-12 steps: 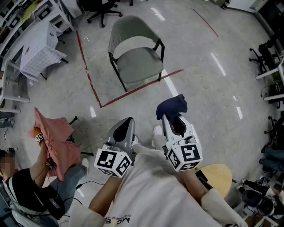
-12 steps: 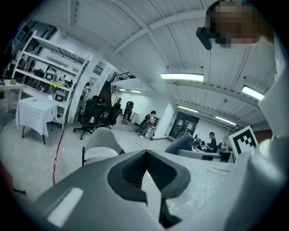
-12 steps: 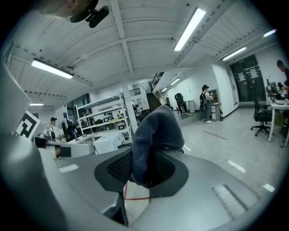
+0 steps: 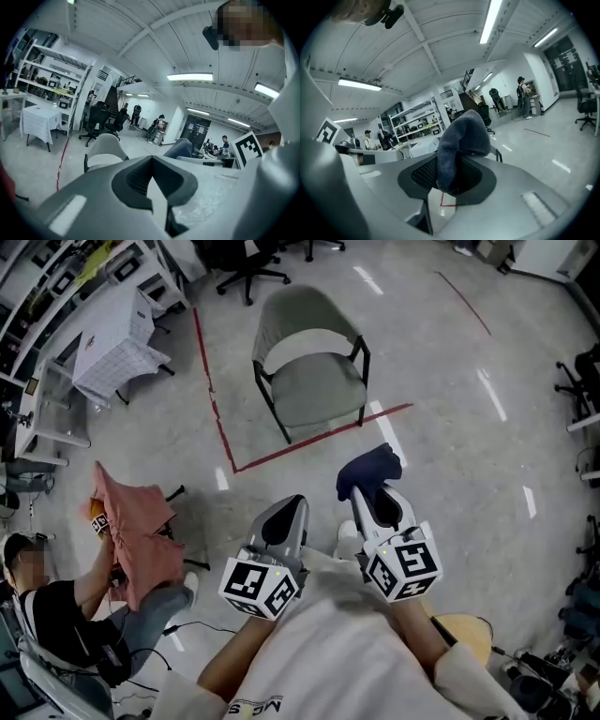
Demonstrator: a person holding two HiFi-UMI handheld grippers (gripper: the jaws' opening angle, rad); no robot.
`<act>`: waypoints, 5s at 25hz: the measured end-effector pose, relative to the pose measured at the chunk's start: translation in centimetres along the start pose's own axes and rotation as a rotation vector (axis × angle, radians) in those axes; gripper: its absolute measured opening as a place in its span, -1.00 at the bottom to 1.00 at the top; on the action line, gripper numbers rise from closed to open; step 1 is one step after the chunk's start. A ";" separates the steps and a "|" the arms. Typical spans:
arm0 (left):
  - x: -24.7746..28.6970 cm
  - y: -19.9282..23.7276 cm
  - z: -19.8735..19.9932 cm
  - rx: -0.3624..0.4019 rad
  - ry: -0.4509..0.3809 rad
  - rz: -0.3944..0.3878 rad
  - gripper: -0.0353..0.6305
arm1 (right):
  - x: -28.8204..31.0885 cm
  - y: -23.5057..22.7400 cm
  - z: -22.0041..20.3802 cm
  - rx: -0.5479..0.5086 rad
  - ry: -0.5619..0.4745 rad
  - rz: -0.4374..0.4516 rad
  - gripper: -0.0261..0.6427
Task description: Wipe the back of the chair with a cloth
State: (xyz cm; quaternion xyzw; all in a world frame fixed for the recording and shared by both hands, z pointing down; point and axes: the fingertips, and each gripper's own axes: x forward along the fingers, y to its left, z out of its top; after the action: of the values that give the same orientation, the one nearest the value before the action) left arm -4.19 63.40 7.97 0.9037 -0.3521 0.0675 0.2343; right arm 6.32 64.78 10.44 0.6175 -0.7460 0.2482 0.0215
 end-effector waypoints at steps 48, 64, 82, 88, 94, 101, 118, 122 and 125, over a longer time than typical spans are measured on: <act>28.5 27.7 14.8 -0.009 0.161 -0.142 -0.89 | 39.2 -11.5 14.4 -0.093 0.120 -0.112 -0.59; 38.5 32.9 13.8 -0.080 0.167 -0.034 -0.89 | 50.8 -21.0 12.8 -0.199 0.187 -0.134 -0.60; 48.2 37.0 9.6 -0.059 0.204 -0.032 -0.89 | 62.2 -28.1 9.6 -0.228 0.221 -0.189 -0.60; 49.4 37.7 8.5 -0.064 0.214 -0.036 -0.89 | 64.0 -29.8 8.9 -0.231 0.222 -0.213 -0.60; 50.1 39.7 7.7 -0.108 0.189 0.009 -0.89 | 65.9 -31.1 7.4 -0.235 0.229 -0.219 -0.60; 52.2 40.4 5.5 -0.123 0.187 0.026 -0.89 | 68.9 -32.5 6.6 -0.277 0.229 -0.199 -0.60; 54.2 41.9 3.8 -0.102 0.208 0.042 -0.89 | 73.4 -35.9 4.3 -0.326 0.282 -0.229 -0.60; 54.6 42.3 3.8 -0.087 0.209 0.038 -0.89 | 74.6 -35.9 4.5 -0.323 0.275 -0.226 -0.60; 54.8 42.6 3.4 -0.084 0.215 0.037 -0.89 | 75.2 -35.8 4.4 -0.326 0.270 -0.216 -0.60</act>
State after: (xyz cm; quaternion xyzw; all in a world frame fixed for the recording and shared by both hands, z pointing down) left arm 7.93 1.32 36.65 0.8740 -0.3439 0.1538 0.3069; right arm 23.13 -9.57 44.33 0.6431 -0.6963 0.2012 0.2471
